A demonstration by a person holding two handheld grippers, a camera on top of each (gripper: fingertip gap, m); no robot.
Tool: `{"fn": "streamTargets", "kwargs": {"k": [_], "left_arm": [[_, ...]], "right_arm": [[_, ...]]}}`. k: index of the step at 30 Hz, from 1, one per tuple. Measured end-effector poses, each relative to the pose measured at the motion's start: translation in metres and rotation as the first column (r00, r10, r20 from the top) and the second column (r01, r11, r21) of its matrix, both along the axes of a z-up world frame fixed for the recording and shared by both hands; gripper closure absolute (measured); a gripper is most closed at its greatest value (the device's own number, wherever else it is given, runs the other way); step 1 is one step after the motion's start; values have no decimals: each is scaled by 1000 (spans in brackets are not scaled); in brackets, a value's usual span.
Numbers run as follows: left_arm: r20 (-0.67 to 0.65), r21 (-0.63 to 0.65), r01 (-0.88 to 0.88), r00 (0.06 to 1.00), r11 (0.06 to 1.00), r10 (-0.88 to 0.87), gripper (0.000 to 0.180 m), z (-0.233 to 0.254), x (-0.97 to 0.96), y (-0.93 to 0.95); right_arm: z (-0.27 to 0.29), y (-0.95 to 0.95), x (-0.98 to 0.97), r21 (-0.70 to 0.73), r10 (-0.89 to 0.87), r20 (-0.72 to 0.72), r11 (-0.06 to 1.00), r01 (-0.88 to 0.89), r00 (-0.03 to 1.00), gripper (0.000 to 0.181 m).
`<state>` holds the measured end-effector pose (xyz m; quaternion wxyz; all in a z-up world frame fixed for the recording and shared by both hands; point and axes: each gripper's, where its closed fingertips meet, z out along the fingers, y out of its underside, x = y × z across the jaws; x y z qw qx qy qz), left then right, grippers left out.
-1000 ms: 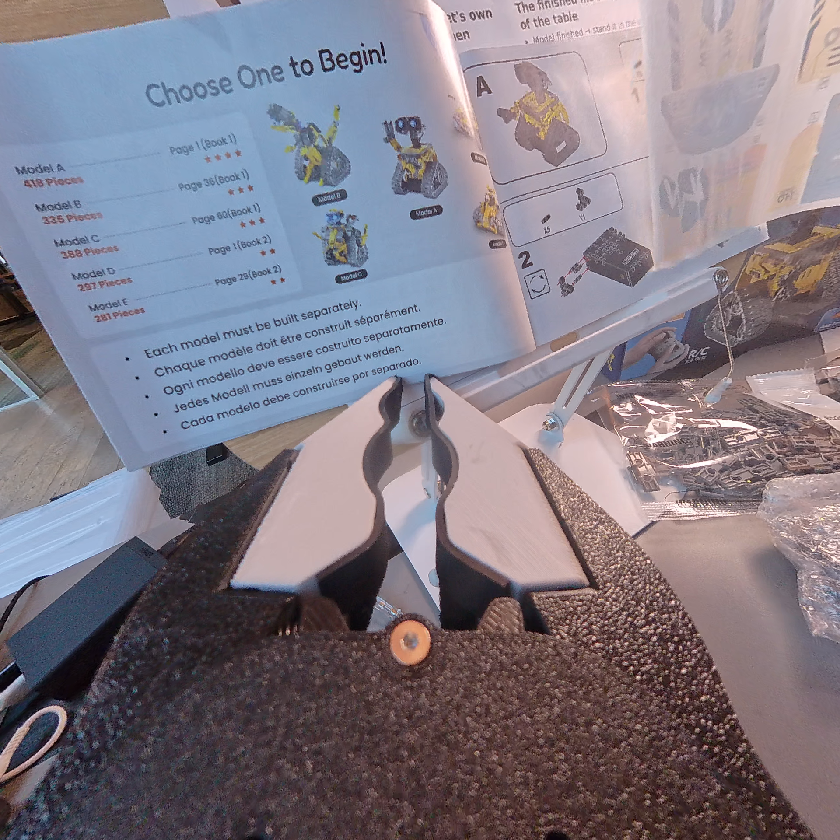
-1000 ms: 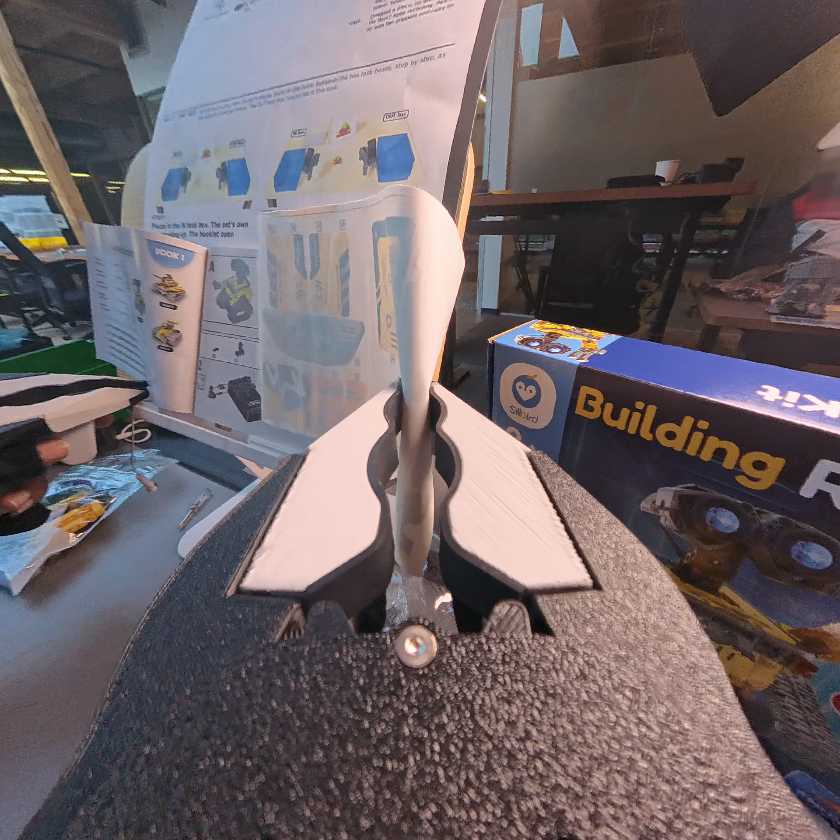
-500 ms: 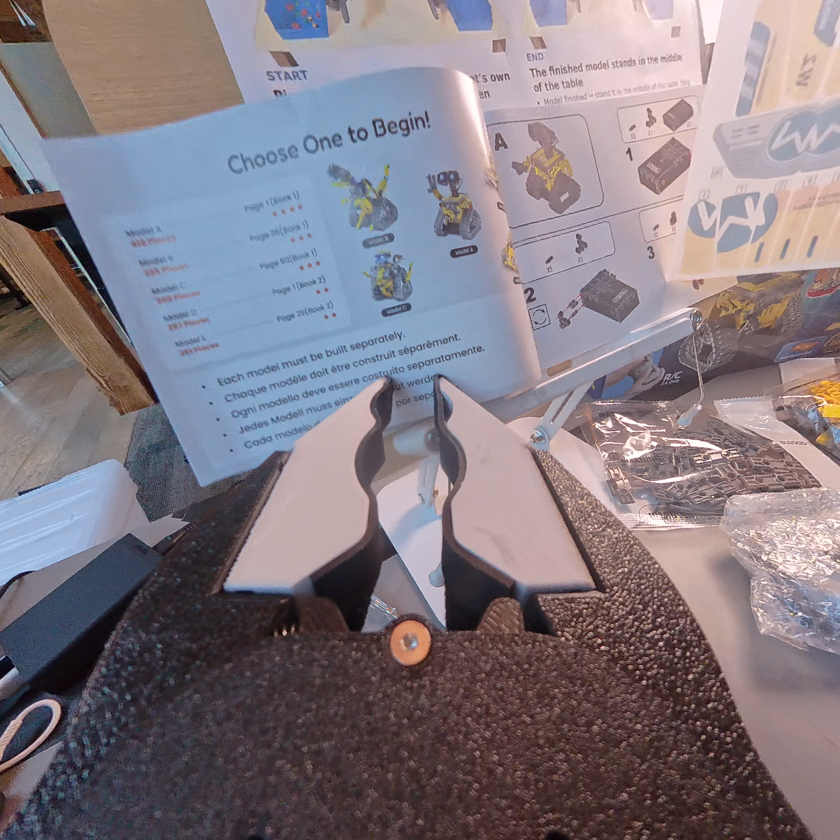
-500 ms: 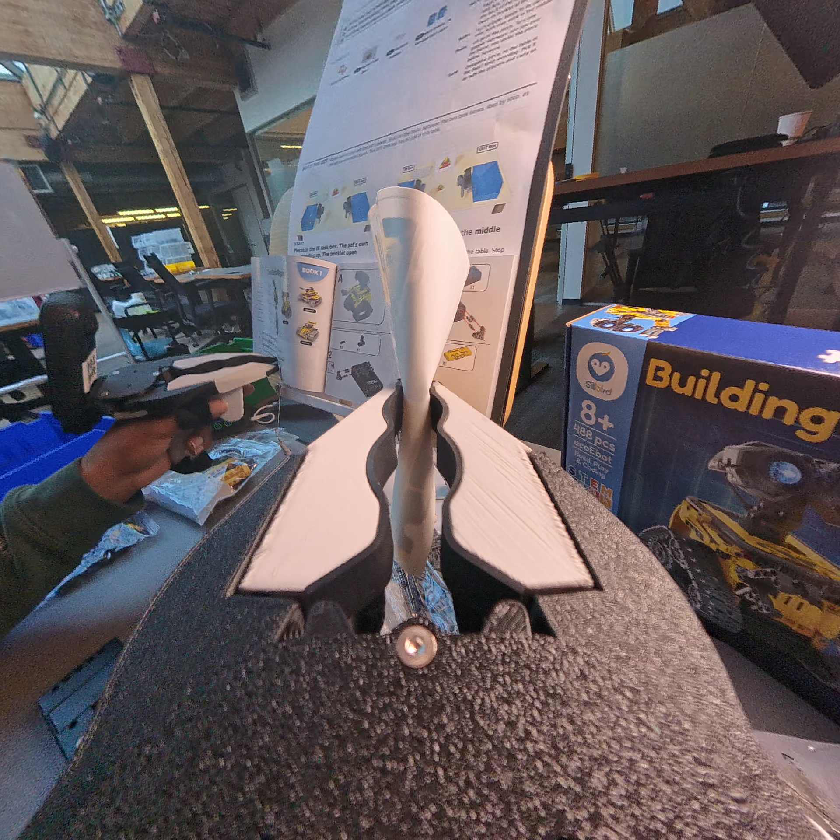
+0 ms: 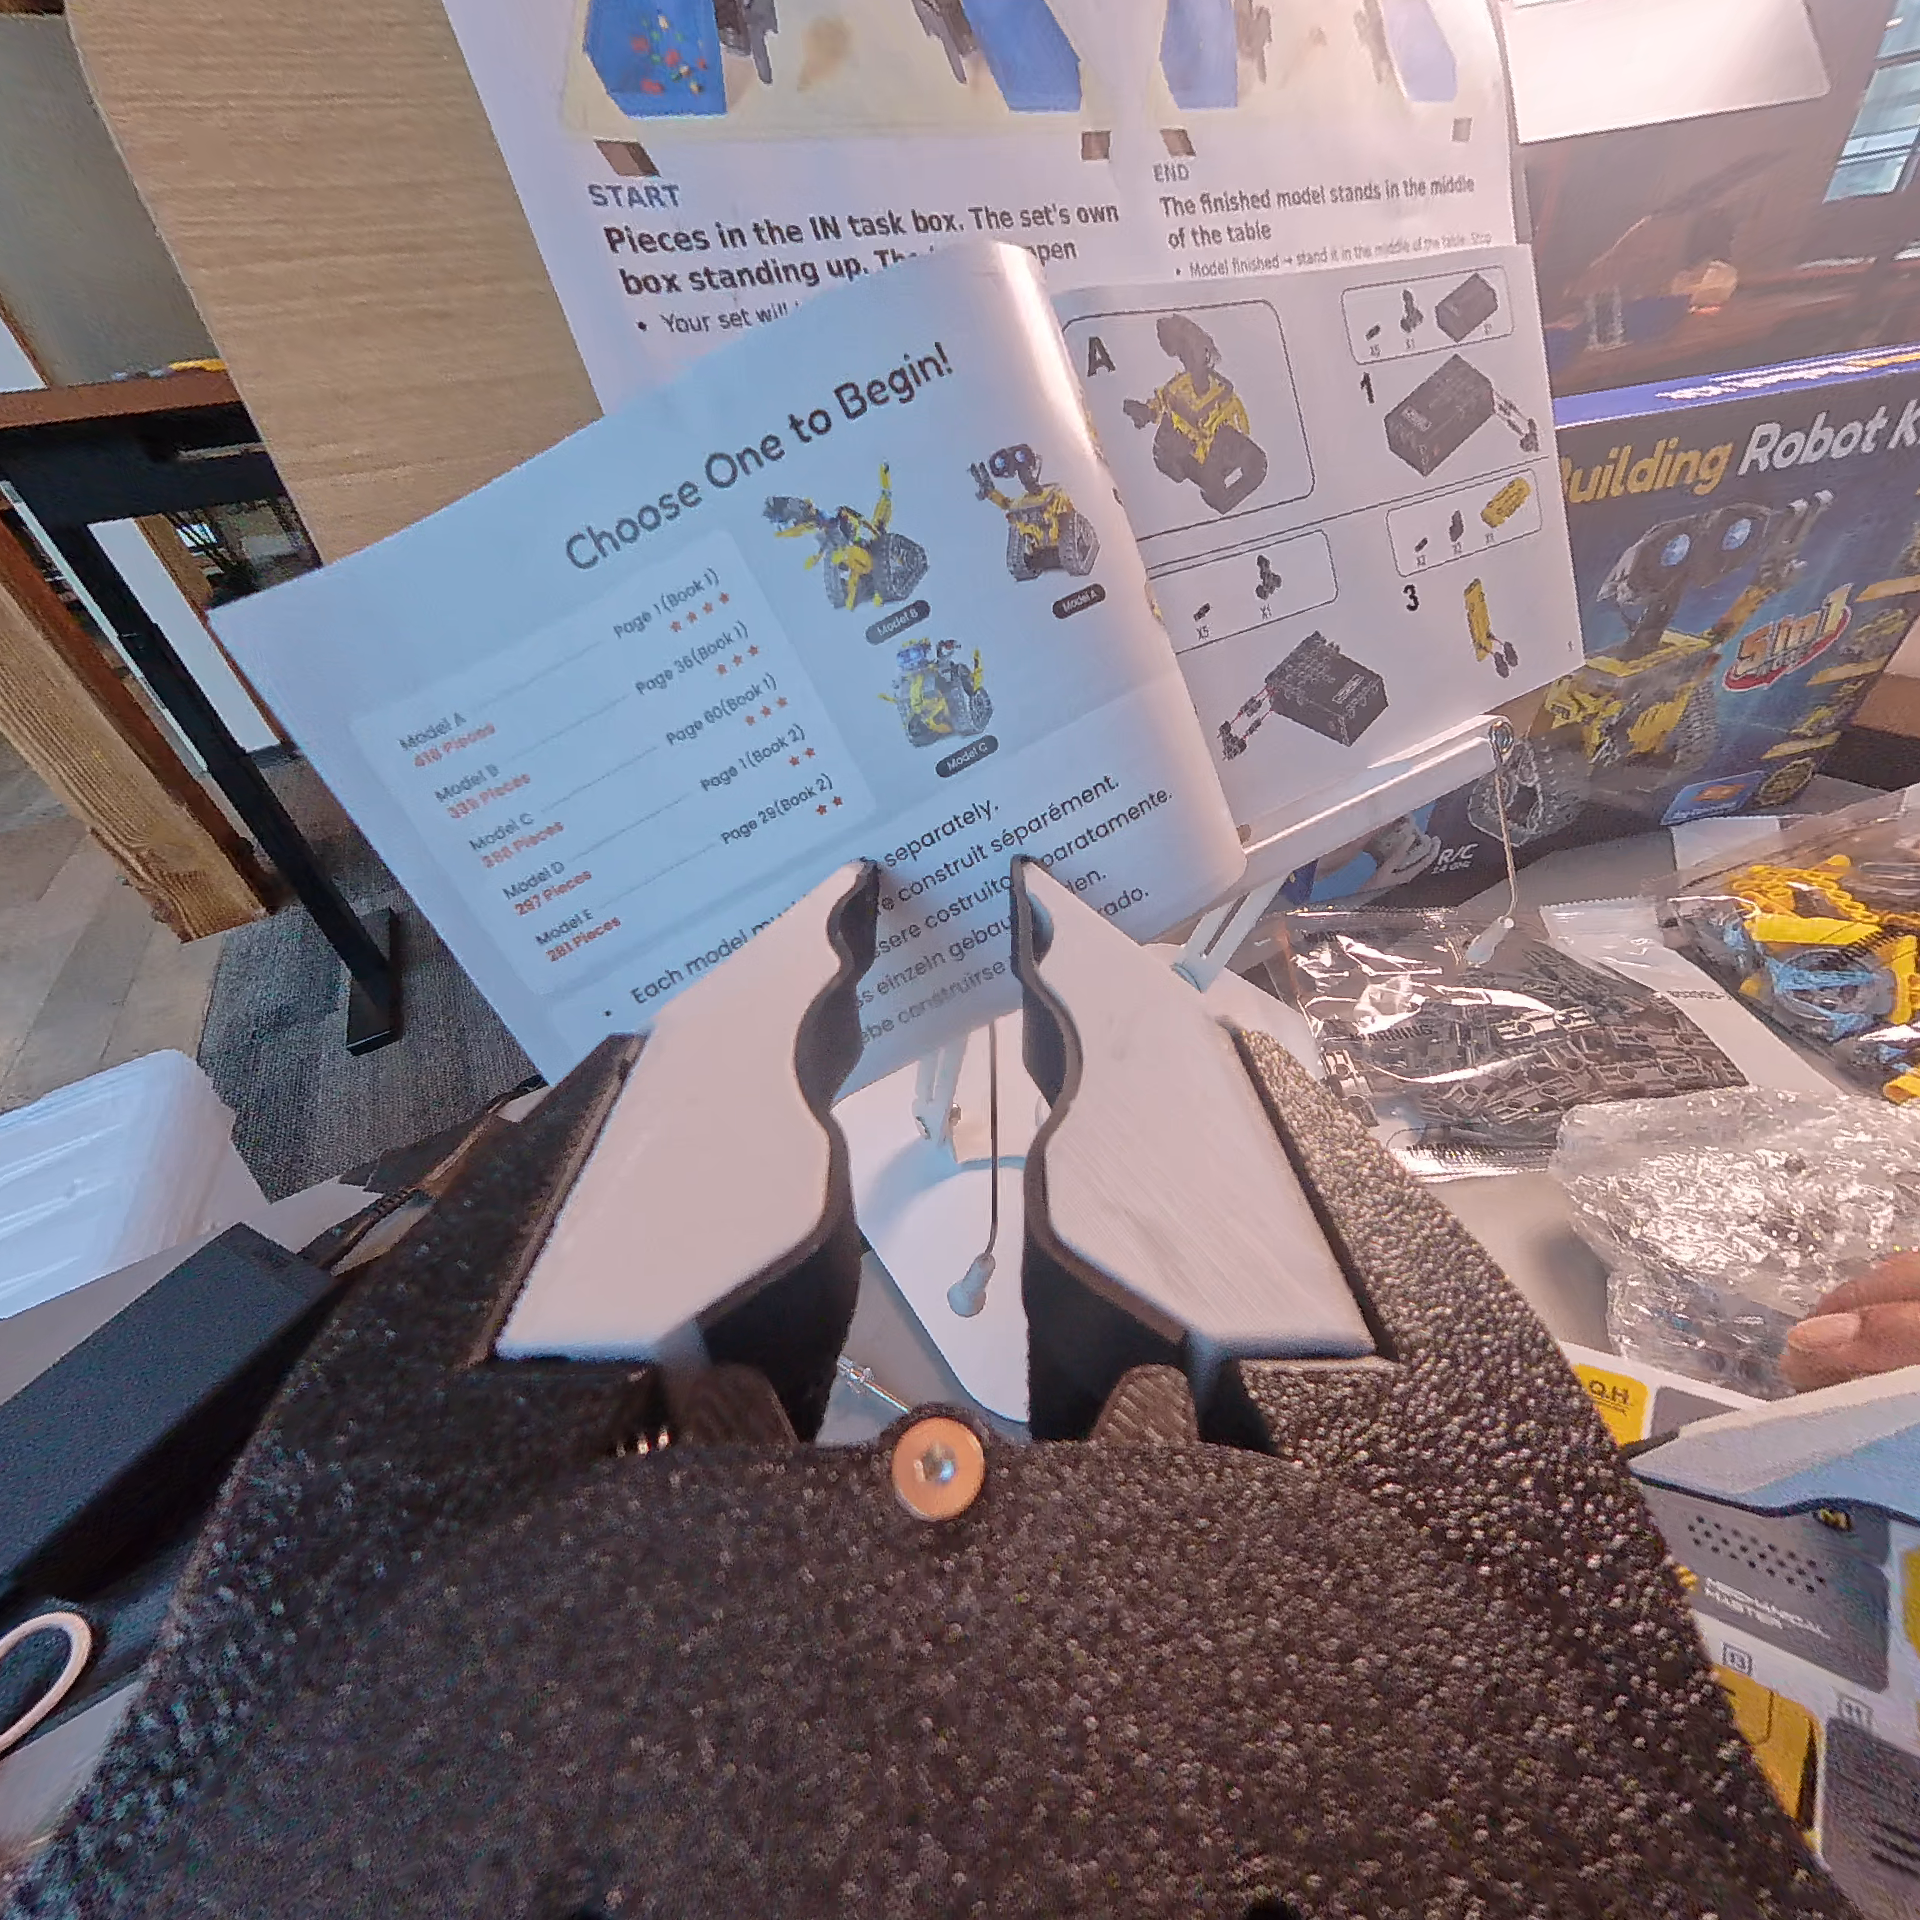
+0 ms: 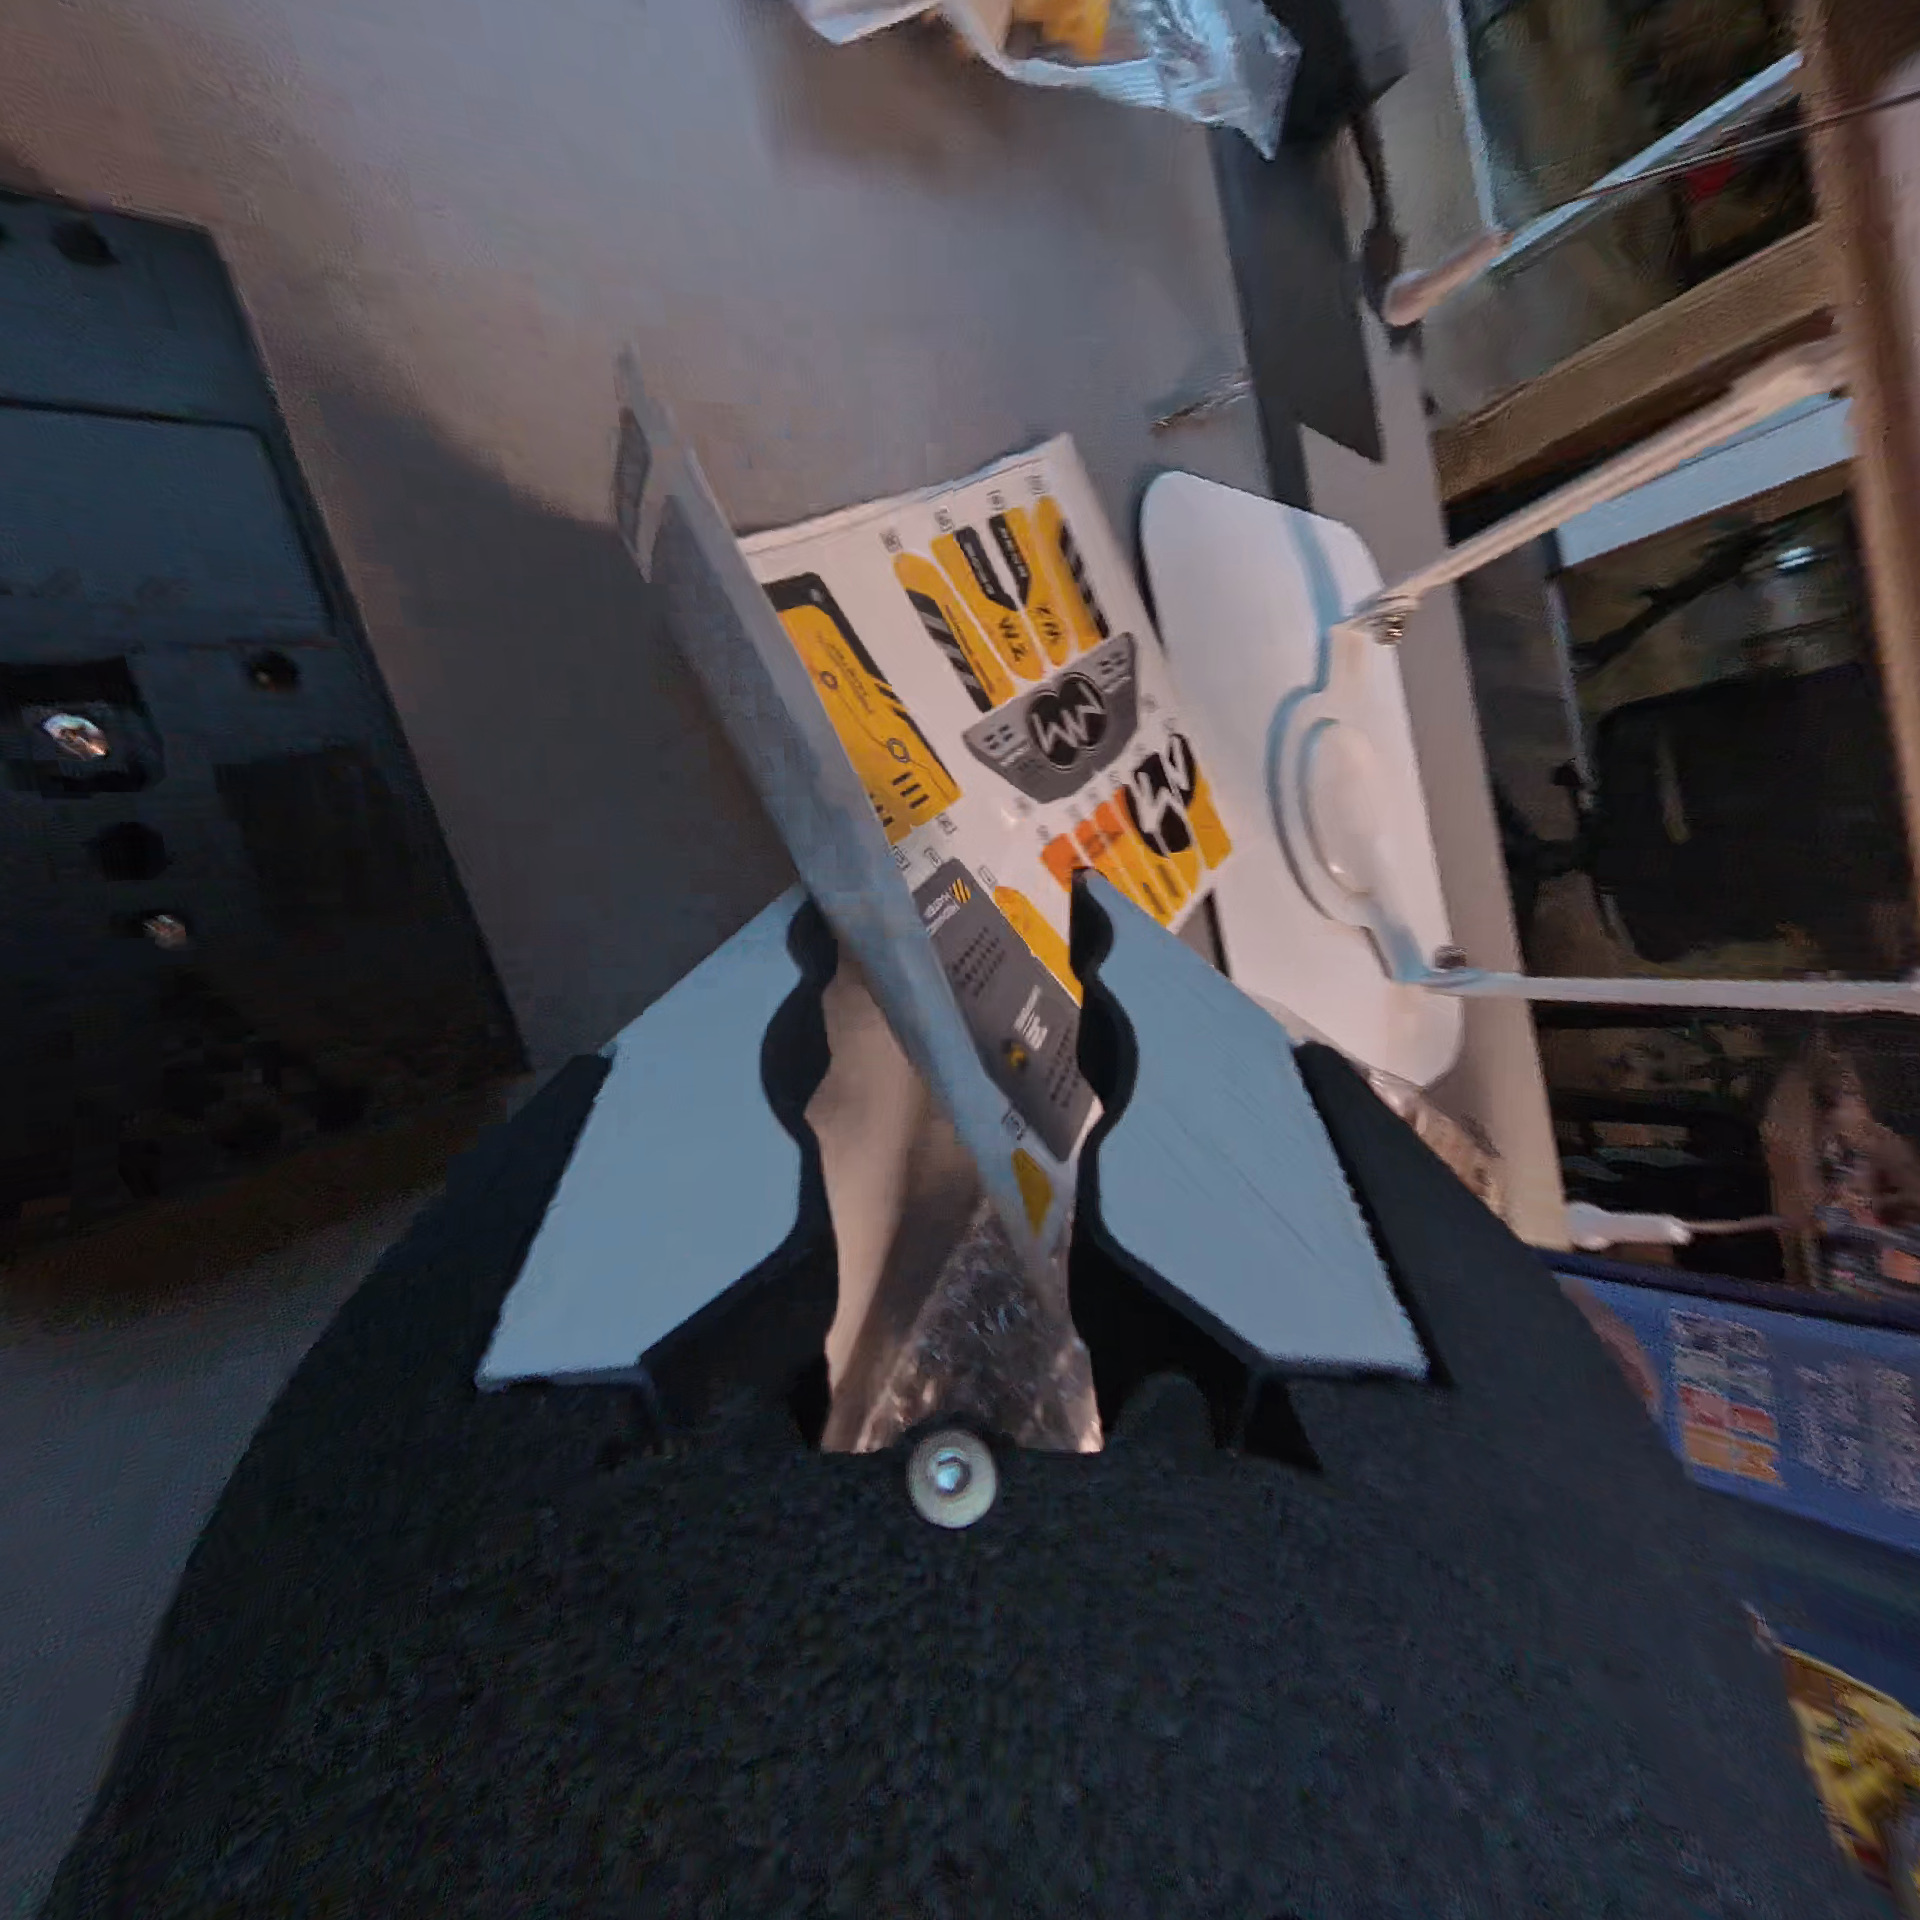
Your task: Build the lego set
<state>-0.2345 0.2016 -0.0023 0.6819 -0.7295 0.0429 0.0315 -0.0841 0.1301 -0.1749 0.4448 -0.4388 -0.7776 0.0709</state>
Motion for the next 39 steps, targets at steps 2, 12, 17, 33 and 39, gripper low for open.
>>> {"fn": "streamTargets", "kwargs": {"k": [2, 12, 17, 33, 39], "left_arm": [[-3, -5, 3, 1000, 1000, -3, 154, -1, -1, 0], [-1, -27, 14, 1000, 1000, -14, 154, -10, -3, 4], [-2, -32, 15, 1000, 999, -15, 154, -14, -4, 5], [2, -26, 21, 1000, 999, -21, 154, -16, -3, 7], [1, -27, 23, 1000, 999, -23, 154, -17, -3, 7]], "right_arm": [[1, -11, -4, -146, 14, 0, 989, -14, 1000, 121], [17, -37, 45, -450, 213, 43, 877, -171, 976, 125], [22, -28, 43, -431, 192, -24, 883, -183, 981, 155], [-22, -43, 44, -453, 246, 111, 875, -171, 963, 162], [-9, -41, 32, -397, 216, 60, 901, -176, 974, 181]]}}
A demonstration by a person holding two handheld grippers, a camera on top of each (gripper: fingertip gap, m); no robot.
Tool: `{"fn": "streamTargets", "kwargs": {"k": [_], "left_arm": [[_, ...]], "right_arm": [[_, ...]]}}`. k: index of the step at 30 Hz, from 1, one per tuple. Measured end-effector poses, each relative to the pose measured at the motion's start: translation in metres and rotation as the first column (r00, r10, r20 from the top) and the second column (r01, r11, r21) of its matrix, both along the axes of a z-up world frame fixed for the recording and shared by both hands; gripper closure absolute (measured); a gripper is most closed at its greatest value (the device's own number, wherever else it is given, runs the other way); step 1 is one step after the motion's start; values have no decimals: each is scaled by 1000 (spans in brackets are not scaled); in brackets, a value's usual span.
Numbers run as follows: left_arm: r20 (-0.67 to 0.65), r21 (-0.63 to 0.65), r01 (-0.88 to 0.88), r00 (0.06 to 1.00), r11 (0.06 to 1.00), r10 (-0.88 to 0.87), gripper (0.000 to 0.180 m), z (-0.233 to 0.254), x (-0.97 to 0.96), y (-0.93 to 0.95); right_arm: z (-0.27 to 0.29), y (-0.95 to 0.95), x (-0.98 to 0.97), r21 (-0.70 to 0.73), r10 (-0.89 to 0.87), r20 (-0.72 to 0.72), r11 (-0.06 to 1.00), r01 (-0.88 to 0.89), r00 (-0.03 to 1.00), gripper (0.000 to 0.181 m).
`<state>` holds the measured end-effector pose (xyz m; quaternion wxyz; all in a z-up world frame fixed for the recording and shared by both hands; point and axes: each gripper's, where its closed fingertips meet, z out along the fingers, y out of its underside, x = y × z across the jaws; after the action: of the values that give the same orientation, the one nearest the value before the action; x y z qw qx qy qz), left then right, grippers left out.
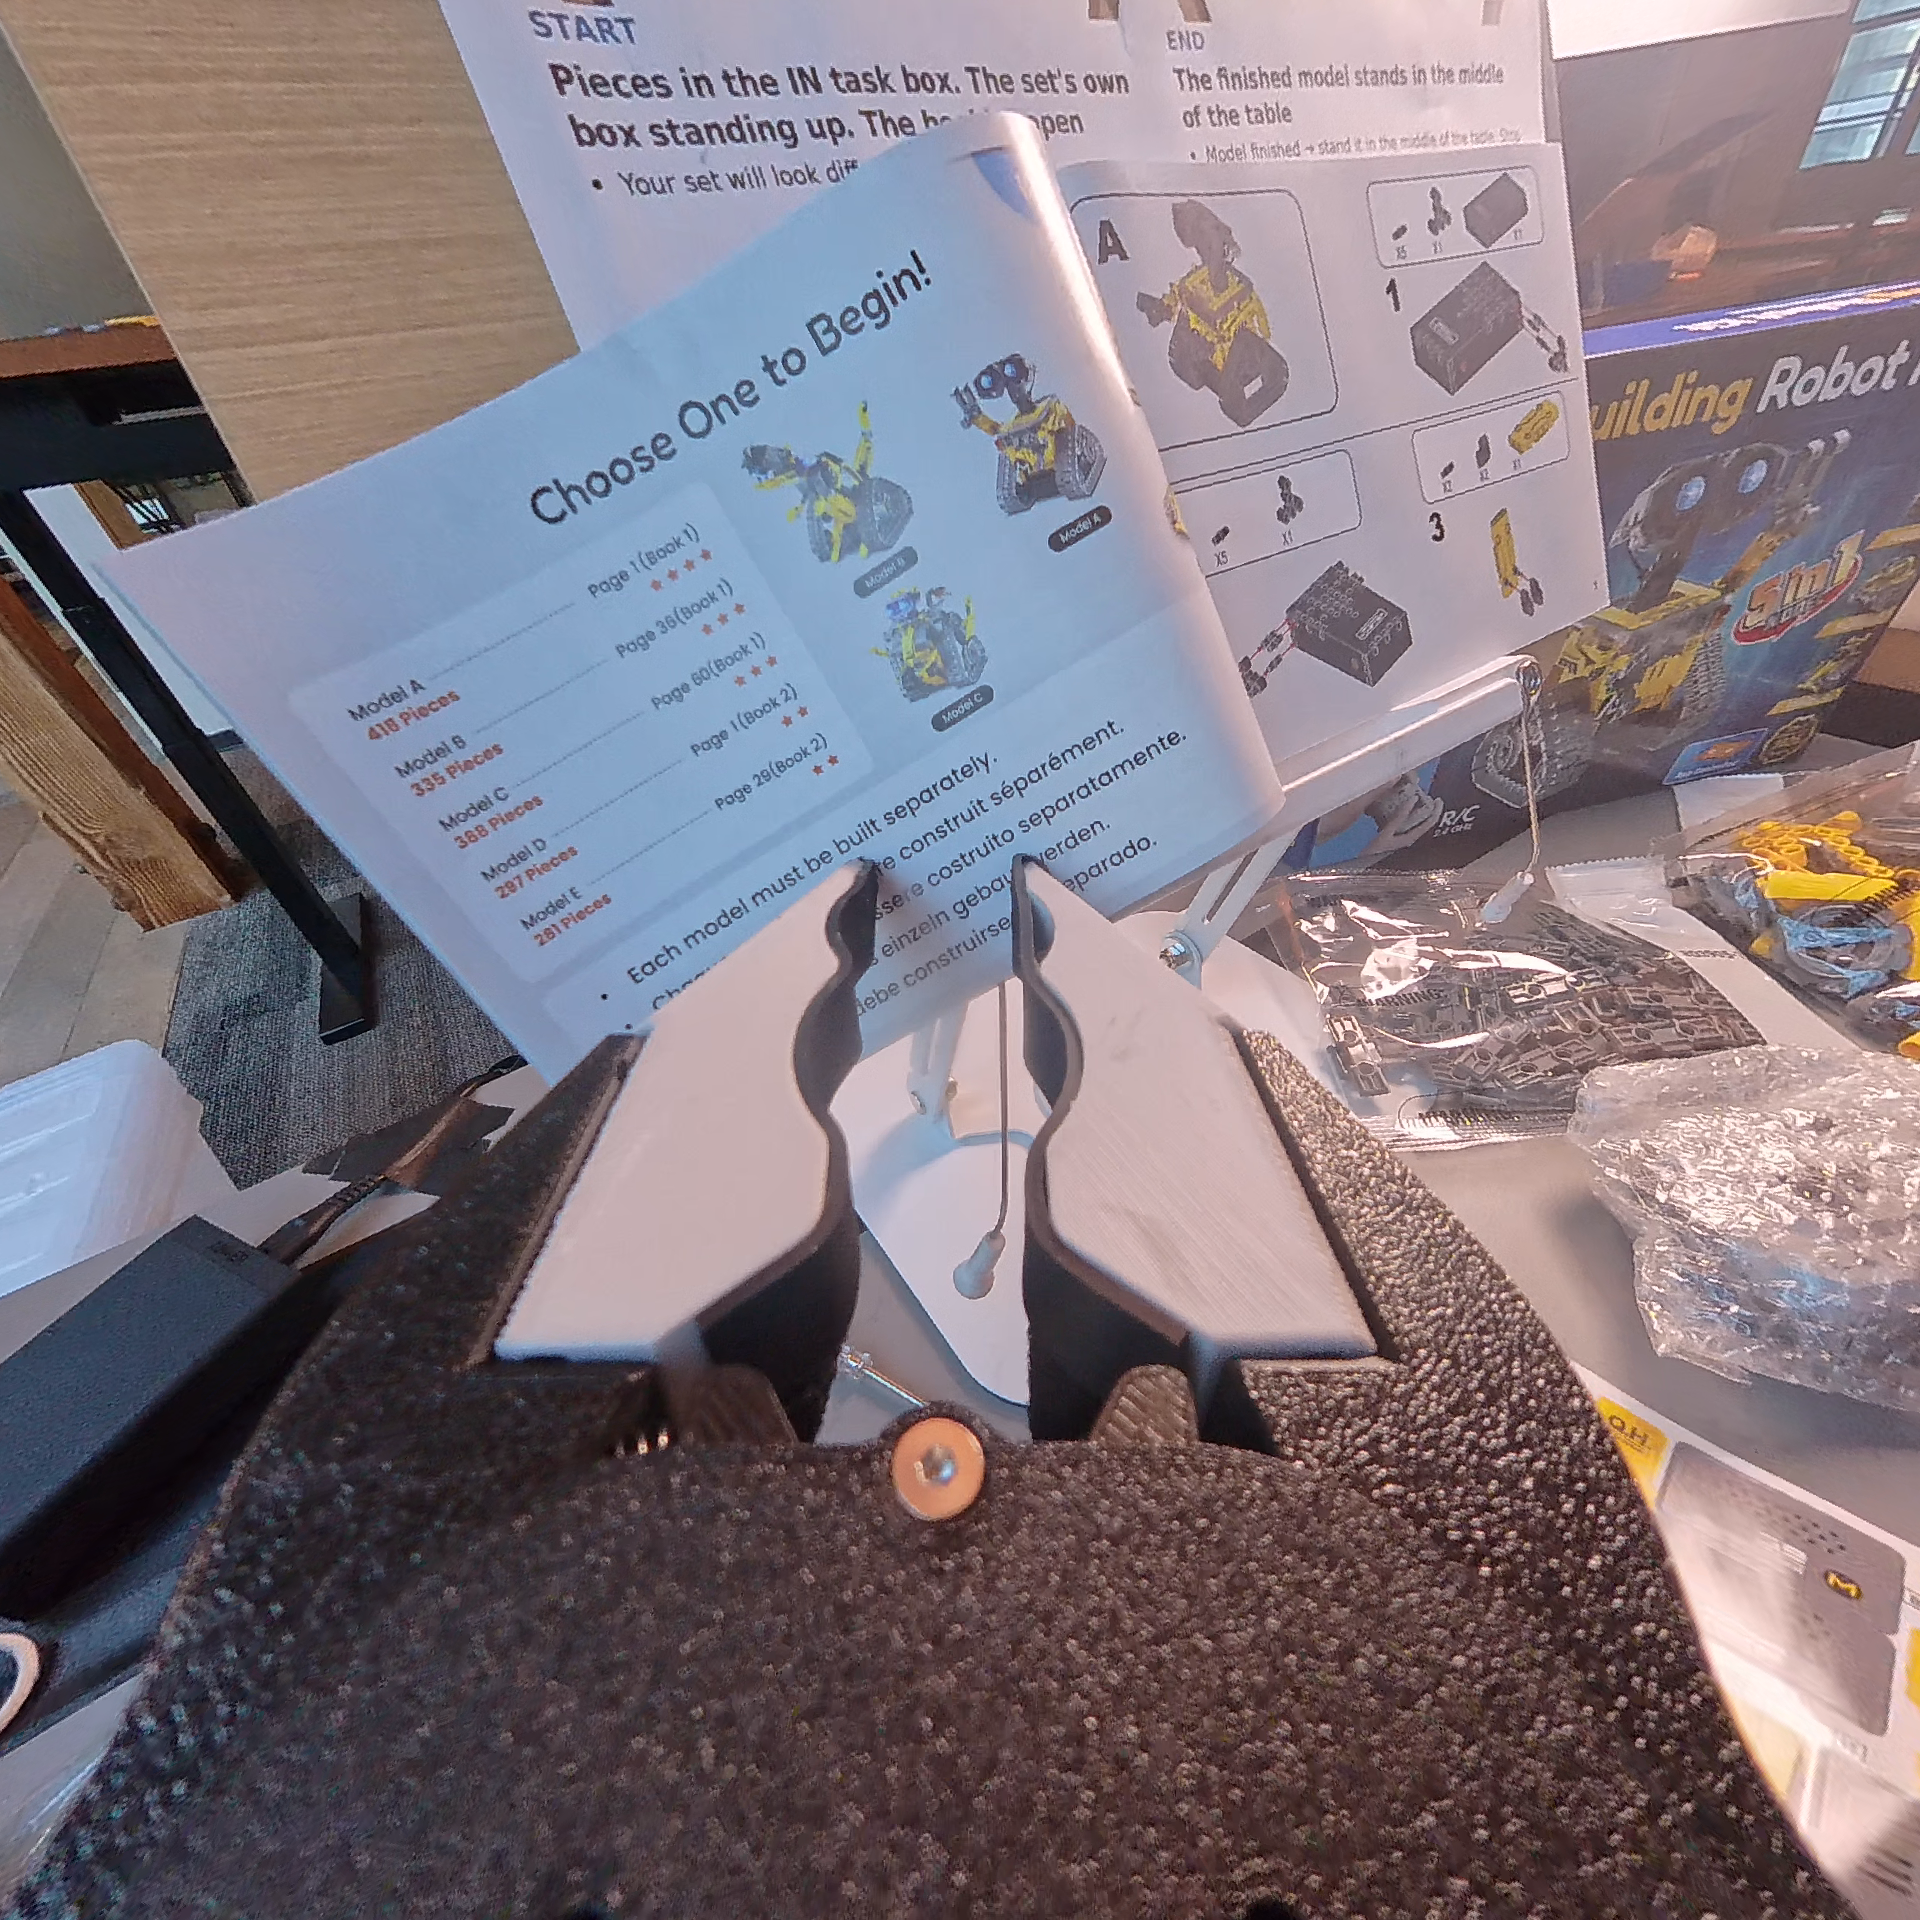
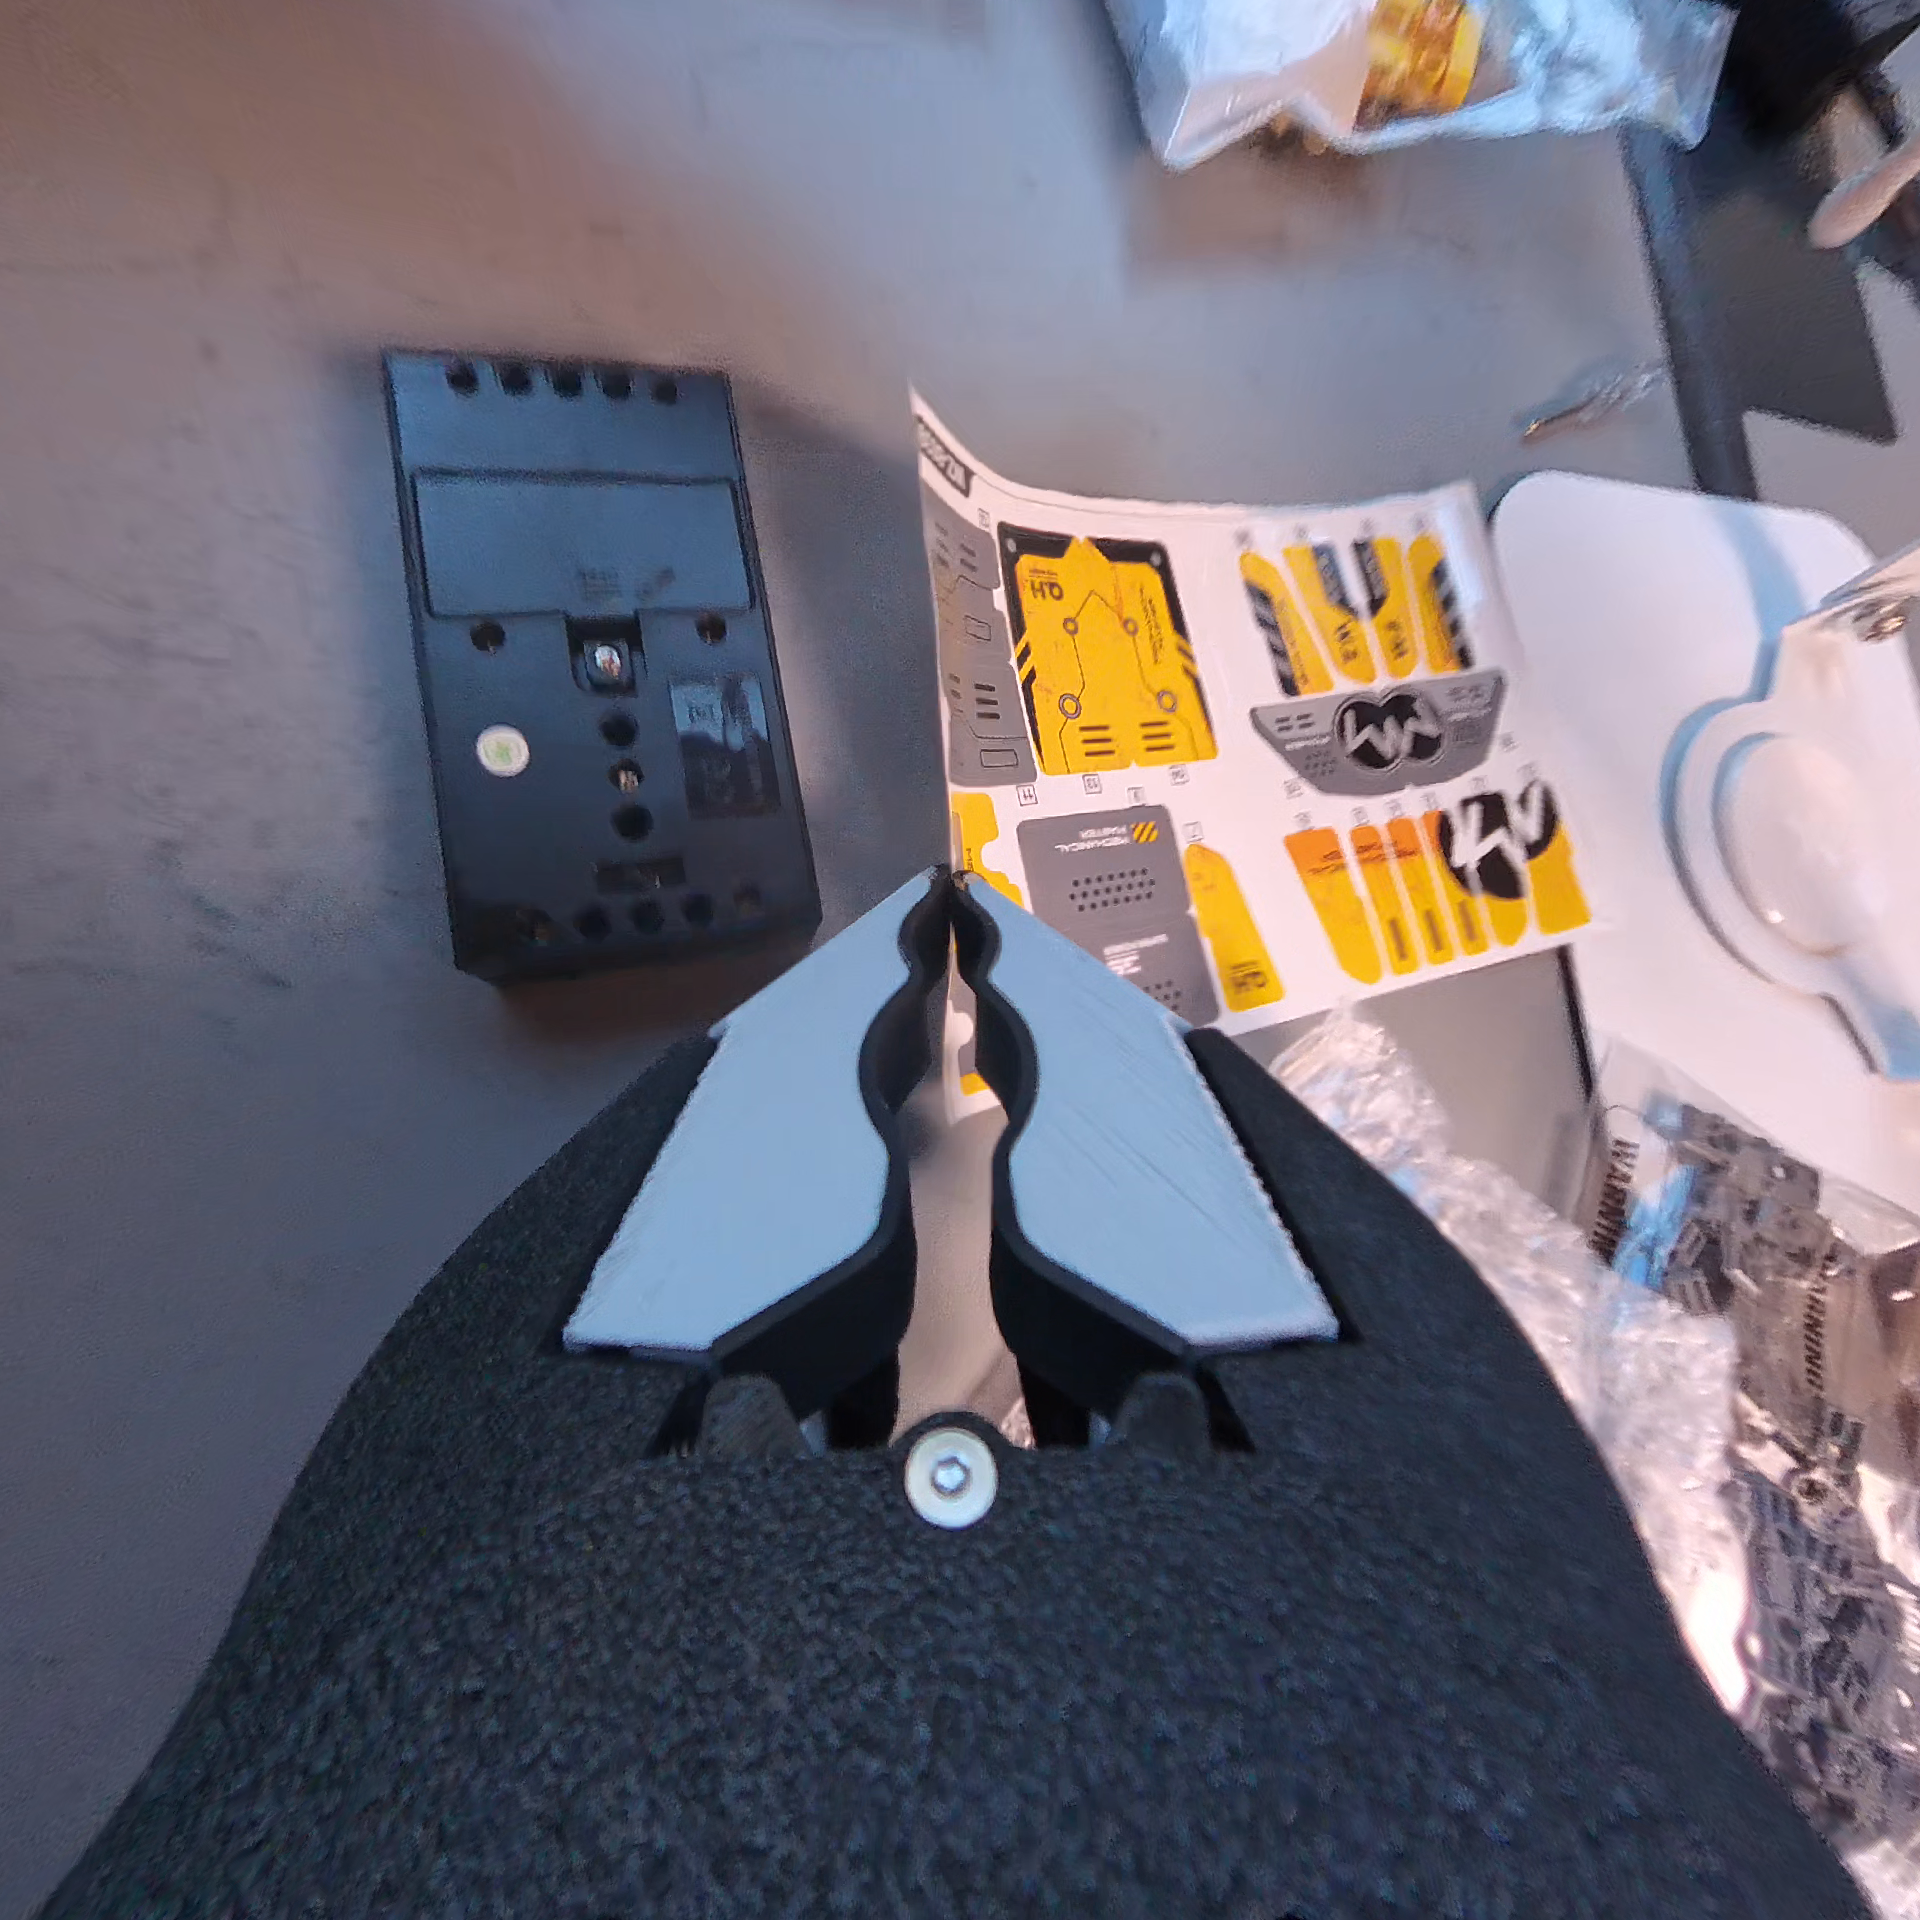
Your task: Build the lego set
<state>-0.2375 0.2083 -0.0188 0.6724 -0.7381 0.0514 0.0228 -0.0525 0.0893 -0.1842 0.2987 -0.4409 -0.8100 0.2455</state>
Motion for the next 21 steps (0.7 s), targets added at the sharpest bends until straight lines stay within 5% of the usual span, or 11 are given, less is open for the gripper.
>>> {"fn": "streamTargets", "kwargs": {"k": [6, 13, 16, 21], "left_arm": [[9, 0, 0, 1000, 1000, 0, 154, 0, -2, 0], [13, 7, -4, 1000, 1000, 4, 154, 3, -4, -3], [22, 9, -3, 1000, 1000, 3, 154, 4, -5, -3], [27, 11, 1, 1000, 1000, -1, 154, 4, -5, -3]], "right_arm": [[97, 47, -23, 149, -151, -281, 969, 198, 948, 181], [183, 98, -39, 572, -103, -556, 673, 469, 825, 181], [147, 106, -42, 719, -73, -462, 552, 422, 884, 181], [39, 105, -52, 802, -46, -236, 555, 221, 971, 181]]}}
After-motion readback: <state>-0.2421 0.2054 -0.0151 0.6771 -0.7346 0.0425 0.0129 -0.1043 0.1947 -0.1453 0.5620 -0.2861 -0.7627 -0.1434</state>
